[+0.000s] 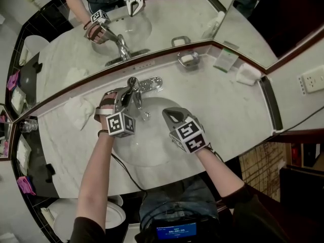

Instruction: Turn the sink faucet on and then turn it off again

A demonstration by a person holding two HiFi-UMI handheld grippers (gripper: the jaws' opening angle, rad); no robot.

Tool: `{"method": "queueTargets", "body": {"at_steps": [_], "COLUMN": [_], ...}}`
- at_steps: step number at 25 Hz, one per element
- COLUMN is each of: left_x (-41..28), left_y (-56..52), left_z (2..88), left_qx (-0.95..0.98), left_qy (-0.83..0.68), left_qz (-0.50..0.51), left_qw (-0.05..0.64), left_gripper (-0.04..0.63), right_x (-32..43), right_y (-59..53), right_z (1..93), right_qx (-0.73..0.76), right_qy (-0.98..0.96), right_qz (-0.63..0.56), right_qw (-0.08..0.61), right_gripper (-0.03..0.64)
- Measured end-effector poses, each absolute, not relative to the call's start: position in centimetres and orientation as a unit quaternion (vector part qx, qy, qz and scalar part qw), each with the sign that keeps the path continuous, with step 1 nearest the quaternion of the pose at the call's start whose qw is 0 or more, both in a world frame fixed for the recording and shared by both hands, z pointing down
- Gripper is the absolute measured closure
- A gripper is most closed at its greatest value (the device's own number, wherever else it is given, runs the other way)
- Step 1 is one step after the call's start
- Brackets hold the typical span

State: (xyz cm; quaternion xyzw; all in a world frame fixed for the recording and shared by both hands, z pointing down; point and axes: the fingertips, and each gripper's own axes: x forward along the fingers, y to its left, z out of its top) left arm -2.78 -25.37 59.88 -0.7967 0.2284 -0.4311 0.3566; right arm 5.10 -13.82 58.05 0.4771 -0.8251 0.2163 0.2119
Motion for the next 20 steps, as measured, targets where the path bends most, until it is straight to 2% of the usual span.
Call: {"method": "queueTargets", "body": {"at_steps": [20], "left_x": [-3.7], "left_y": [-23.6], "left_z": [61.5], "left_qx": [-0.771], "left_qy": [0.282], "left_qz": [-0.406], "left_qw": [0.401], "left_gripper": [0.537], "right_x": [5.2], "right_y": [-12.6], "right_z": [60.0], "right_qx": [0.476], "right_qy": [-0.821], "right_qz": [0.225], "right_qw": [0.223], "right_gripper": [0.595]}}
